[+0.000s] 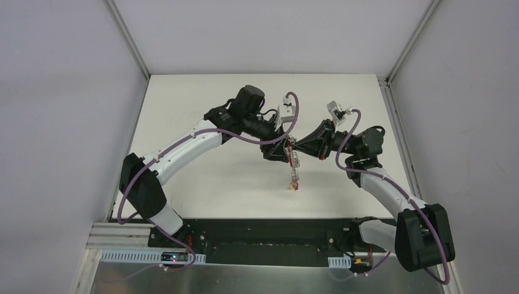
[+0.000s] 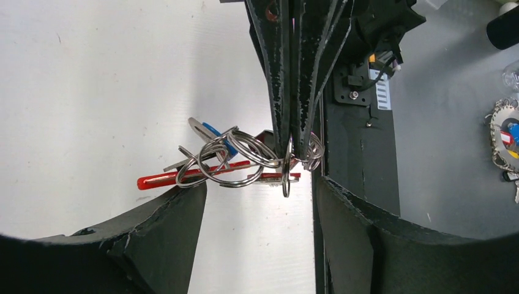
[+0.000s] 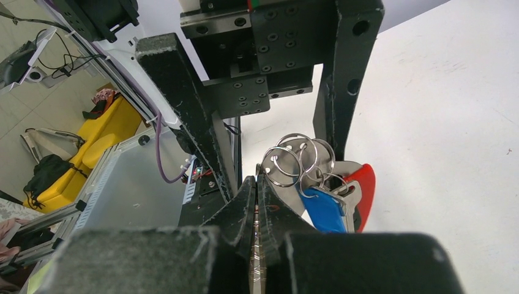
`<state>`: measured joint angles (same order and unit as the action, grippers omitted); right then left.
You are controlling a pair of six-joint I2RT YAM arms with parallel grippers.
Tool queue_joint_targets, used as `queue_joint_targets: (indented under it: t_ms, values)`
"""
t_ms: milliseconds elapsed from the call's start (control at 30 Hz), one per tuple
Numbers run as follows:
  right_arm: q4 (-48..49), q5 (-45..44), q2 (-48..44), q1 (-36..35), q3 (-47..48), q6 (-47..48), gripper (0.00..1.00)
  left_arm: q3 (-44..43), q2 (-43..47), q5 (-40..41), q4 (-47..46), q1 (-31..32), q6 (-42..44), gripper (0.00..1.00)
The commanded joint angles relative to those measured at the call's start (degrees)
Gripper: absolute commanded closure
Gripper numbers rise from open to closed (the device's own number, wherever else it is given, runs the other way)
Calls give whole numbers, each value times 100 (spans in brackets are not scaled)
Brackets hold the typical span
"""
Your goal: Put the keys on the keyring
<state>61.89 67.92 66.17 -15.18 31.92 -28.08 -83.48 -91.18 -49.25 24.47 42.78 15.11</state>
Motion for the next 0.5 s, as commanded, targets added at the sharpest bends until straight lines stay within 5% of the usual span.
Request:
queue_joint_targets:
  t_ms: [0,233,467]
  values:
    - [254,-68,-87,21,270,-36,100,253,-14,-244,-776,24,-601,33]
    - [254,-68,-126,63,264,-35,100,646,-54,-486,-1466,28,-1131,36]
    - [254,-60,-107,84,257,-24,100,728,-41,-640,-1557,18,-1240,59]
